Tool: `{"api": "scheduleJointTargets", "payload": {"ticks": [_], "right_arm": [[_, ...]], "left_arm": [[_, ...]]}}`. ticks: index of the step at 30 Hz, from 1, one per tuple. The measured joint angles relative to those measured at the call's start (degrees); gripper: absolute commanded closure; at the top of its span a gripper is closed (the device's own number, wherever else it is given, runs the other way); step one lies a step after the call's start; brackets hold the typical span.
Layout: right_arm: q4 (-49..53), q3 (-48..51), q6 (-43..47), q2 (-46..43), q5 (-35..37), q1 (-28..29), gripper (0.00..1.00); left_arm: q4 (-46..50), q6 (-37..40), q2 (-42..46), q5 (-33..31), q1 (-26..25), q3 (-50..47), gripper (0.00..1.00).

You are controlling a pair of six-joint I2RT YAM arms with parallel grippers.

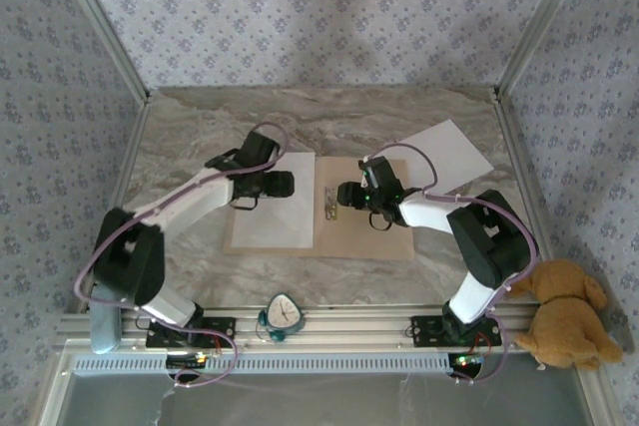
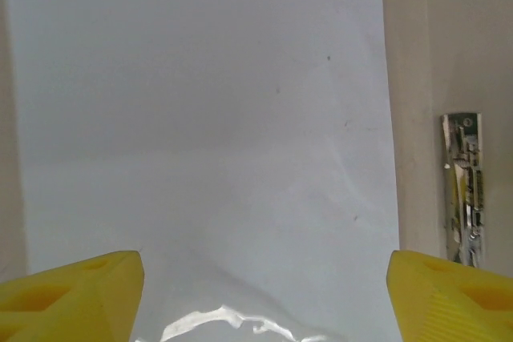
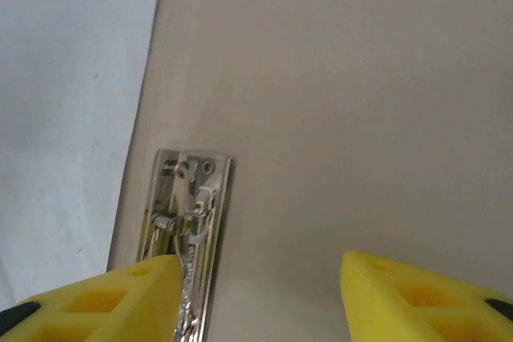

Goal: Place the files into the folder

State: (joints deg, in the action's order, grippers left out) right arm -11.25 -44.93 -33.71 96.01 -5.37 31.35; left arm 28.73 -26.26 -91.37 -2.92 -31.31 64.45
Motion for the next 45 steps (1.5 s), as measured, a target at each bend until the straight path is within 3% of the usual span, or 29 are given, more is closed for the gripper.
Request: {"api": "scheduleJointTargets", "payload": {"ticks": [6,16,35,45], "right_arm": [[-2.8,2.0,-4.3,1.6,2.2,-0.1,0.45],[-7.5,3.6,-7.9,1.9,4.0,-0.1,0.45],[-8.7,3.8,-9.4,2.4,7.3,0.7,0.45],[-8.7,3.8,-9.9,2.5,7.6,0.7,0.46]], "left_arm": [[1.4,1.4,-12.5,-2.9,-1.3,8.3,0.18],[2.8,3.0,-20.5,-5.5,-1.3,11.8,0.16],[-3.7,6.5,-17.7,-1.7,-1.3,5.2,0.19],[-3.9,4.2,-17.7,-3.1,-1.4,5.0,0.18]]}}
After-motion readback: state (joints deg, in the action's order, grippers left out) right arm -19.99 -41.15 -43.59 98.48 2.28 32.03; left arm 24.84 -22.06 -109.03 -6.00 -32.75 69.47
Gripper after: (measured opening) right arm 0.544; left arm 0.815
